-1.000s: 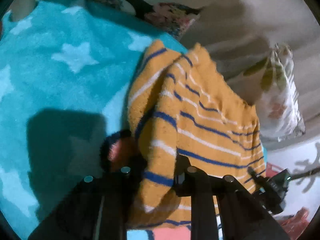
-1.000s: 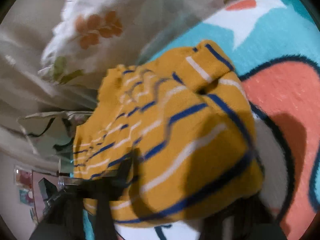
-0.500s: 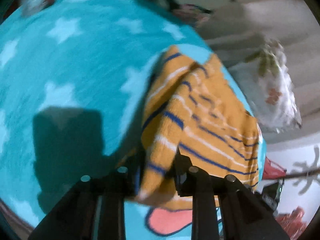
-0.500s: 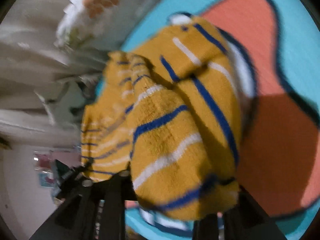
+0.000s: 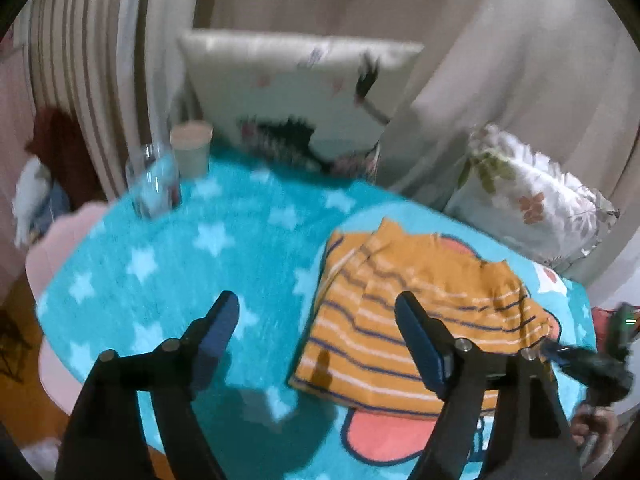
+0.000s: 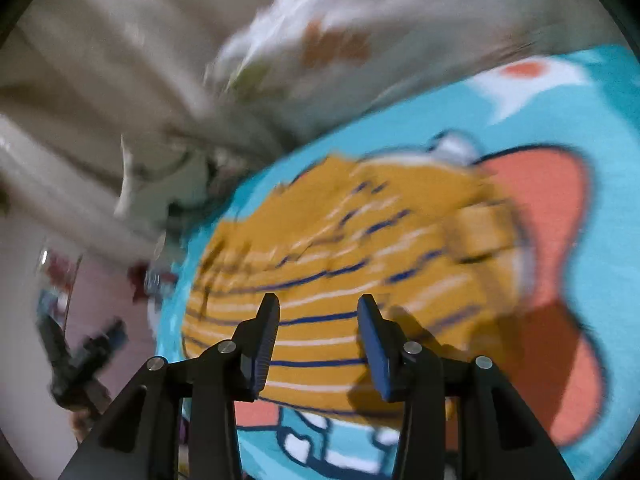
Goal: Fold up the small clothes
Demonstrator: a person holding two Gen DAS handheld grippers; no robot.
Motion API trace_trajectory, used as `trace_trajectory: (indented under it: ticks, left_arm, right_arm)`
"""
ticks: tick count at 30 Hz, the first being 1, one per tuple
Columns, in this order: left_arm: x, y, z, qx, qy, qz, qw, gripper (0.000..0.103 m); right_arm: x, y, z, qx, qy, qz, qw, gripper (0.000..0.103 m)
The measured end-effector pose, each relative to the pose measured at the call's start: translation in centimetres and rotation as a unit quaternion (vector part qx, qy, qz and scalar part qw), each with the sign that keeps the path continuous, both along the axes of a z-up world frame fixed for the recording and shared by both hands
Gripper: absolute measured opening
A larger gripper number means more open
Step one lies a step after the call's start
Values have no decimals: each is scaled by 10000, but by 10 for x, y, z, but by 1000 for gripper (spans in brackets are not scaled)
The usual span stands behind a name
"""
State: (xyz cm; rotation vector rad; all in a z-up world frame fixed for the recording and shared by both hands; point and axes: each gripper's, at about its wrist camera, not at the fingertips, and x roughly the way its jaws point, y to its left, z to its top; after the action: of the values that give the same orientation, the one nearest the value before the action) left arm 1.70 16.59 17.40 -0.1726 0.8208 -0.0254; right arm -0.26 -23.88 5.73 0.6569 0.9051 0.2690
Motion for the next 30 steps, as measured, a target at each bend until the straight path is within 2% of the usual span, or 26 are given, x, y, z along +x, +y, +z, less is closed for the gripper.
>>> trace_trajectory:
  ticks: [2,4,5,6,7,8,9,10,11,12,14,16,19,23,26,30]
  left_arm:
    - [-2,0,13,58,-189,112,9997,85]
    - [-10,4,25,69,-395,282,9988,90]
    - [-14,7,30,71,-452,358,9983,92]
    - [-19,11,34,71,-488,441,9978,93]
    - [-24,13,36,74,-489,494,9976,93]
    - [-28,16,38,96,-449,561,9974,93]
    - [-32,16,39,123,-416,607,9972,93]
    - [-36,15,40,153,-386,646,9970,93]
    - [-41,14,40,190,-349,684,9969,93]
    - [-46,11,40,254,-317,710,9966,93]
    - [-54,3,40,441,-338,751,9956,93]
    - [-61,-6,41,662,-404,787,9939,94]
    - [-66,-13,39,802,-509,790,9923,94]
    - [-62,-8,31,555,-497,783,9941,99]
    - [-47,4,19,258,-177,721,9969,99]
    - [-35,19,14,267,-219,563,9978,99]
  right_arm:
    - [16,9,-17,-300,180,71,9994,45]
    - [22,-3,-32,-881,355,-287,9951,38]
    - [19,-18,-38,-1008,440,-538,9925,20]
    - [13,-34,-42,-795,452,-701,9933,7]
    - [8,-48,-45,-588,476,-843,9936,5]
    - [0,-62,-46,-444,475,-1018,9927,8]
    - [-9,-74,-43,-587,506,-1266,9889,17]
    - [-16,-82,-38,-826,531,-1445,9846,22]
    - [-21,-87,-34,-918,505,-1537,9825,36]
    - [-29,-94,-28,-845,398,-1589,9829,42]
    - [-40,-100,-19,-700,195,-1585,9847,42]
    - [-48,-99,-9,-782,30,-1523,9852,42]
    - [-46,-80,3,-808,-85,-1332,9878,42]
    - [-36,-43,13,-1085,-107,-931,9897,42]
    - [-29,-19,22,-1266,-112,-615,9900,43]
    - [-14,15,31,-1452,-146,-365,9886,46]
